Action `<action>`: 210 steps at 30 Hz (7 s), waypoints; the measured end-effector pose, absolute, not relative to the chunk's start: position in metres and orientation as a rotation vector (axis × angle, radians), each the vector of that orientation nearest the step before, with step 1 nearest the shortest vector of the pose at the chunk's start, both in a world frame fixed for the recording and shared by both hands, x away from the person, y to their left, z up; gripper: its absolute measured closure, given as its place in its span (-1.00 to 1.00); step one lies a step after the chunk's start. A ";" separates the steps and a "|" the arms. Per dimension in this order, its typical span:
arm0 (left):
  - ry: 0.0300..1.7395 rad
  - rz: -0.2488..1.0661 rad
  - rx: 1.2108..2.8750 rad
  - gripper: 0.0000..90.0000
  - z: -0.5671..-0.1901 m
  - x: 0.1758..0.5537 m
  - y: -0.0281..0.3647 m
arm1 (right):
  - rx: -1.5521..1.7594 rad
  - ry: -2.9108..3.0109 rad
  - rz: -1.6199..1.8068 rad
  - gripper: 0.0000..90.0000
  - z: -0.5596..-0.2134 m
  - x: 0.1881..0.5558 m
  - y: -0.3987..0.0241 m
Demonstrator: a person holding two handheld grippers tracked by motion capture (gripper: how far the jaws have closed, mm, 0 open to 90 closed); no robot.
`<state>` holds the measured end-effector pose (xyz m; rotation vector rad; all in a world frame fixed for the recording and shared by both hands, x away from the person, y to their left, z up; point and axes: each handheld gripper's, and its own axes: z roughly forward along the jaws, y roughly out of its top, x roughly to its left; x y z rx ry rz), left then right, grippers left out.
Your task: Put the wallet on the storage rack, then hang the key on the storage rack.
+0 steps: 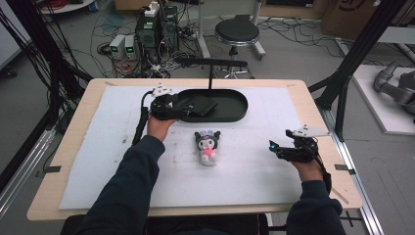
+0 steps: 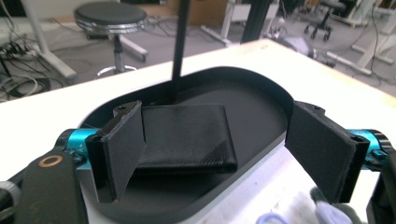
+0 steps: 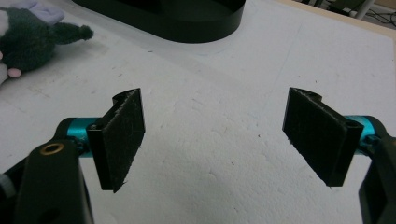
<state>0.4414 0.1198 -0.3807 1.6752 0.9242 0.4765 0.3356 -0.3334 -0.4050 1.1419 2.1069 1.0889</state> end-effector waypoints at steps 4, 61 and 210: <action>0.922 0.507 1.642 -0.55 -0.380 0.422 0.142 | 1.125 2.108 1.091 -0.53 -0.405 0.335 -0.330; 1.047 0.632 1.619 -0.49 -0.401 0.357 0.248 | 0.938 2.390 0.888 -0.61 -0.425 0.354 -0.110; 1.002 0.632 1.565 -0.58 -0.399 0.348 0.248 | 1.037 2.126 1.073 -0.57 -0.396 0.343 -0.302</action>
